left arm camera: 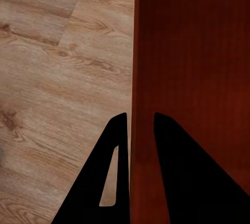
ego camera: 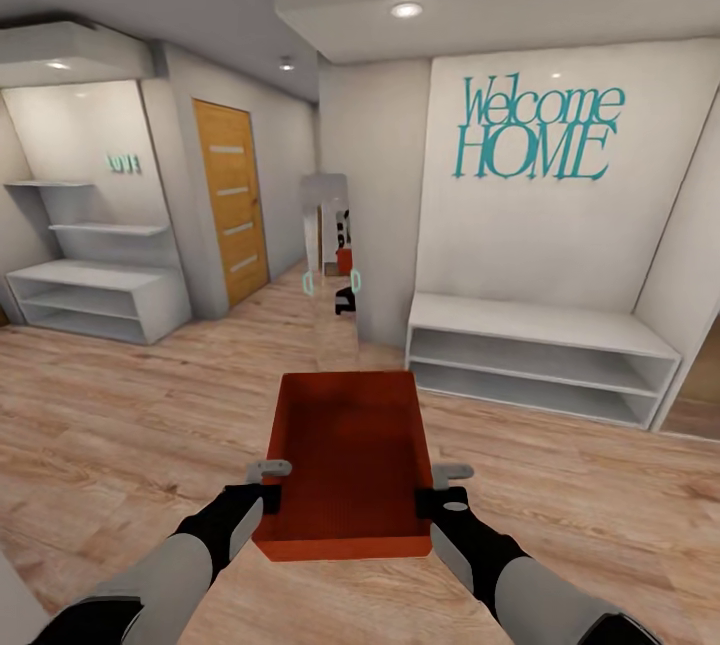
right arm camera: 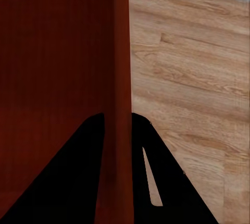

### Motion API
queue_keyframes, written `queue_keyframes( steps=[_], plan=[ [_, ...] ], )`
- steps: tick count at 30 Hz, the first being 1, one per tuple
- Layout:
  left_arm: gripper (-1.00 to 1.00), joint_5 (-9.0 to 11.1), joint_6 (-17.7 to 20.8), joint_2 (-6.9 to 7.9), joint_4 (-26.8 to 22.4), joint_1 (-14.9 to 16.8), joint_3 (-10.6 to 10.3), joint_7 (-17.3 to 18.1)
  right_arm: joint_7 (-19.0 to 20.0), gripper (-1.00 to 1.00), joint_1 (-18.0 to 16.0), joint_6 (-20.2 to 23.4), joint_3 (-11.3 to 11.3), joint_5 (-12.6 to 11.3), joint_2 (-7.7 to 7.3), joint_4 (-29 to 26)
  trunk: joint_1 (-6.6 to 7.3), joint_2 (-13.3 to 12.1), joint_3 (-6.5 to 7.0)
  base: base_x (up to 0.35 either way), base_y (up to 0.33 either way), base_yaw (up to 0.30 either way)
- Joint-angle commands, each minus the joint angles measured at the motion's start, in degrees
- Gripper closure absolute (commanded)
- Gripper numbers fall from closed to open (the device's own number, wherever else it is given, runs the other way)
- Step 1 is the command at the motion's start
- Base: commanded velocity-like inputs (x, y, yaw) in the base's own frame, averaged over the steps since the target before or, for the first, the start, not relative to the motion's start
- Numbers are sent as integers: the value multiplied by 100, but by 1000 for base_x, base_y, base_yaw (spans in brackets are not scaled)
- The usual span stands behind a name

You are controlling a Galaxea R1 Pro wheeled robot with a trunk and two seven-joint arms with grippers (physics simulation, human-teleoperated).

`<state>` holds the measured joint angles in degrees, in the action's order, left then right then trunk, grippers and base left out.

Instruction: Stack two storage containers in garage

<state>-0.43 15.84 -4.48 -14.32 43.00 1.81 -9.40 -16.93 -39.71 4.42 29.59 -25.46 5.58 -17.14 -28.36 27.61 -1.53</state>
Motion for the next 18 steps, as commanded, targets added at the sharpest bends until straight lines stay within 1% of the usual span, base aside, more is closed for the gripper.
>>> queue_keyframes(
  steps=[1,18],
  plan=[
    [100,34,34,79,-1,-2,4,-27,-21,100,-10,-64,-76,15,-8,-211,-6,12,-13,324,0,0],
    [100,34,34,79,-1,-2,4,-27,-21,100,-14,-65,-76,15,-5,-211,-6,12,-13,324,0,0]
  ],
)
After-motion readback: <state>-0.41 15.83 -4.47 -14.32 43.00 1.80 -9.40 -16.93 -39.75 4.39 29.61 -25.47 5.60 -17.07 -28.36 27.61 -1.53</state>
